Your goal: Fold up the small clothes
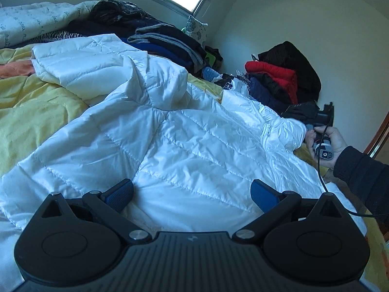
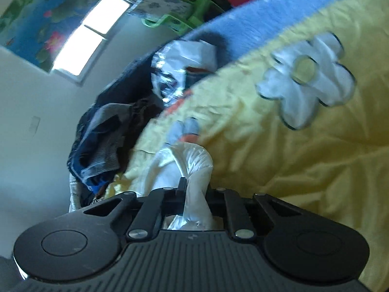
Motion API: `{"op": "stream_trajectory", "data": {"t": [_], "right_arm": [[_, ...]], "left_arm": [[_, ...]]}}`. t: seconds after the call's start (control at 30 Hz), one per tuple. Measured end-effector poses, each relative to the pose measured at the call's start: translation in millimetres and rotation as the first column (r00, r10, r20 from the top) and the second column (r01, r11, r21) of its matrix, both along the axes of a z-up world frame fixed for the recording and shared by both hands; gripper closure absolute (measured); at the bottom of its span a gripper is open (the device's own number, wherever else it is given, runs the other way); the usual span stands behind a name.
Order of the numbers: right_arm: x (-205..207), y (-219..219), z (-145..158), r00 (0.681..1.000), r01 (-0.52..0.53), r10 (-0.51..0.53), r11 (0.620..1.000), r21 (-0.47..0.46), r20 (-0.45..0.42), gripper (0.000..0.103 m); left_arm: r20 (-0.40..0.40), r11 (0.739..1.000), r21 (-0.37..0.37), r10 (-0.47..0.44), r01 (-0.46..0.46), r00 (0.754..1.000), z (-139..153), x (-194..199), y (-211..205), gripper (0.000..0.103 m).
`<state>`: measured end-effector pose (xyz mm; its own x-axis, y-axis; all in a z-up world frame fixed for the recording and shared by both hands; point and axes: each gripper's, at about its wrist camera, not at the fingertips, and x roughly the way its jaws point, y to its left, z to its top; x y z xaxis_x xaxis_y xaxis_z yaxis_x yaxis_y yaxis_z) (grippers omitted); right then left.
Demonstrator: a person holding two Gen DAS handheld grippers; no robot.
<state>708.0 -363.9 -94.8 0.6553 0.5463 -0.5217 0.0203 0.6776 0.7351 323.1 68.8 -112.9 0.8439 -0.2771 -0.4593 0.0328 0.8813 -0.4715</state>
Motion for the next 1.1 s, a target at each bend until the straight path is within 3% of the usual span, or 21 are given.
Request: {"op": "stream_trajectory", "data": {"t": [0.1,0.17,0.27,0.37,0.4,0.47,0.5,0.53,0.6,0.77,0.87,0.93,1.03,1.1], "right_arm": [[-14.8,16.8,41.0,0.992,-0.061,0.067,0.996,-0.061,0.107,0.089],[-33.8,34.3,73.8,0.969,-0.146,0.167,0.982,-0.123,0.181,0.089],[-93.4,63.6,117.8,0.894,-0.277,0.349,0.924,-0.265,0.283,0.089],[-161.9,82.0,127.6,0.826,-0.351,0.478,0.851,-0.390,0.298,0.089],[-181.4,84.2,123.1,0.820,-0.358,0.495,0.835,-0.418,0.288,0.086],[-215.1,87.1,107.1,0.827,-0.377,0.510,0.815,-0.440,0.237,0.076],[-230.1,86.6,96.0,0.835,-0.384,0.510,0.808,-0.446,0.205,0.067],[-242.9,84.8,85.9,0.847,-0.383,0.499,0.811,-0.443,0.181,0.056],[-263.2,74.1,66.3,0.890,-0.349,0.432,0.851,-0.393,0.145,0.040],[-319.1,31.6,37.5,0.970,-0.102,0.133,0.982,-0.157,0.202,0.036],[-343.1,10.5,21.8,0.981,0.072,-0.081,0.996,0.061,0.174,0.035],[-351.0,-3.1,14.3,0.981,0.149,-0.164,0.980,0.135,0.107,0.030],[-347.4,-7.2,9.7,0.989,0.145,-0.147,0.985,0.093,0.022,0.030],[-343.4,-11.6,7.0,0.992,0.123,-0.123,0.985,0.118,-0.013,0.030]], "left_arm": [[0.001,1.000,-0.007,0.000,0.000,1.000,-0.3,-0.2,1.2,0.000],[0.001,1.000,-0.008,0.000,0.000,1.000,-0.2,-0.3,1.1,0.000],[0.001,1.000,-0.015,0.000,0.000,1.000,-0.1,-0.4,2.1,0.000],[0.001,1.000,-0.017,0.001,-0.001,1.000,-0.4,0.4,2.8,0.000],[0.001,1.000,-0.017,0.001,-0.001,1.000,-0.5,0.4,2.8,0.000],[0.001,1.000,-0.016,0.001,-0.001,1.000,-0.5,0.5,2.7,0.000],[0.001,1.000,-0.017,0.001,-0.001,1.000,-0.5,0.5,2.9,0.000],[0.001,1.000,-0.018,0.001,-0.001,1.000,-0.6,0.6,3.0,0.000],[0.001,1.000,-0.015,0.001,-0.001,1.000,-0.3,0.0,3.1,0.000],[-0.007,1.000,0.014,0.000,0.000,1.000,1.2,1.5,-0.8,0.000],[-0.037,1.000,0.020,0.010,-0.010,0.999,9.5,1.1,-1.8,0.000],[-0.071,0.998,-0.057,0.003,-0.008,0.997,20.6,1.6,2.5,0.000],[-0.117,0.968,-0.251,-0.064,0.033,0.991,38.9,16.1,9.3,0.000],[-0.122,0.945,-0.321,-0.096,0.053,0.988,47.1,32.0,8.7,0.000]]}}
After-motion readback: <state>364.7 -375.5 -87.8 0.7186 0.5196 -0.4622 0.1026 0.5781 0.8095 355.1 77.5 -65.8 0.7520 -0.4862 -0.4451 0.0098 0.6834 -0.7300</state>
